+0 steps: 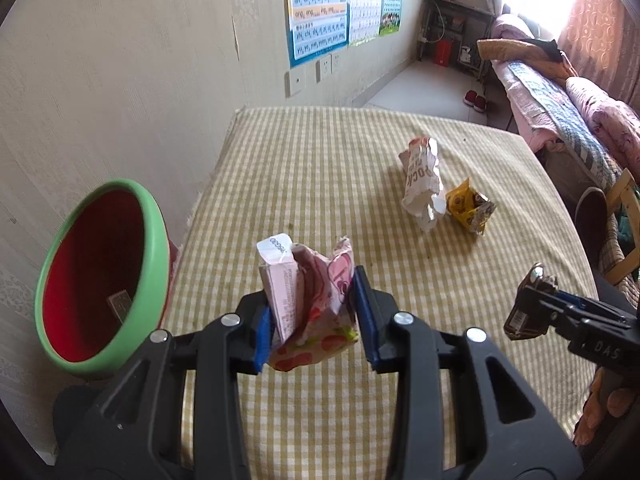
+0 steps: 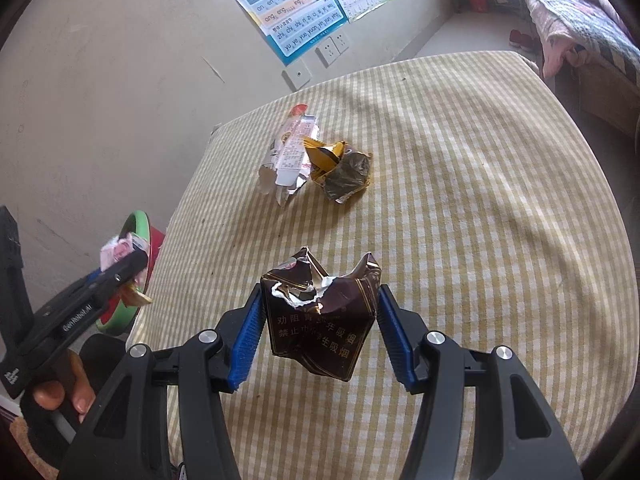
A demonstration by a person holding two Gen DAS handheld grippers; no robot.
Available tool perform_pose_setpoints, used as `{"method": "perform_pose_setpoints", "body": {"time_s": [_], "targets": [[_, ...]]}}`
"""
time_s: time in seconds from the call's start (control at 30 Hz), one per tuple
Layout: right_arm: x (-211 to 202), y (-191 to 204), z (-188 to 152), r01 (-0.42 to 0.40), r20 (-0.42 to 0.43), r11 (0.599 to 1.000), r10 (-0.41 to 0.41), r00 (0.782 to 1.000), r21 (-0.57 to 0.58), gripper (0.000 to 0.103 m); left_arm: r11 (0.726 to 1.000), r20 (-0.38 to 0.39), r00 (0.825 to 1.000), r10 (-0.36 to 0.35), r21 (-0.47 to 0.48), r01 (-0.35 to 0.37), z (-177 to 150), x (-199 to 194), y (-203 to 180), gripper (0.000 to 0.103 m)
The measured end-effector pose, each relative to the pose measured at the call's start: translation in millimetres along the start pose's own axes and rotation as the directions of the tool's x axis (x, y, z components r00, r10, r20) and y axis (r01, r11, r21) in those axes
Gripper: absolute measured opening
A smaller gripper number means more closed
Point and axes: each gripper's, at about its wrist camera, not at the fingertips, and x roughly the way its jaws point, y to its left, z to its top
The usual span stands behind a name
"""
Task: Collect trash
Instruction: 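Carry the pink strawberry bag and dark brown wrapper over the red bucket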
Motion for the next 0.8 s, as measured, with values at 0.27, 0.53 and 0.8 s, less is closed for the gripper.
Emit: {"method": "perform_pose_setpoints", "body": {"time_s": [0.27,0.53,0.8], "targets": [[-0.5,26.1,-5.0,0.021,-0.005,0.997,-0.022,1.0,-0.074,0.054,1.0,0.079,0.997,-0.007,-0.003,0.008,1.0,-21.9,8.8,0.034],[-7.9,50.2,-0.8,0.034,0.01,0.992,-0.033,0.999,-0.123,0.054,0.999,0.094,0.995,-0.022,-0.039,0.026,-2.6,-24.3,26.5,0.034],[-12.9,77.3,6.6,0.014,0.013,0.987,-0.012,1.0,-0.161,0.054,0.996,0.097,0.995,-0.029,-0.083,0.038,-2.9,-27.6,43.0,0.034]]}}
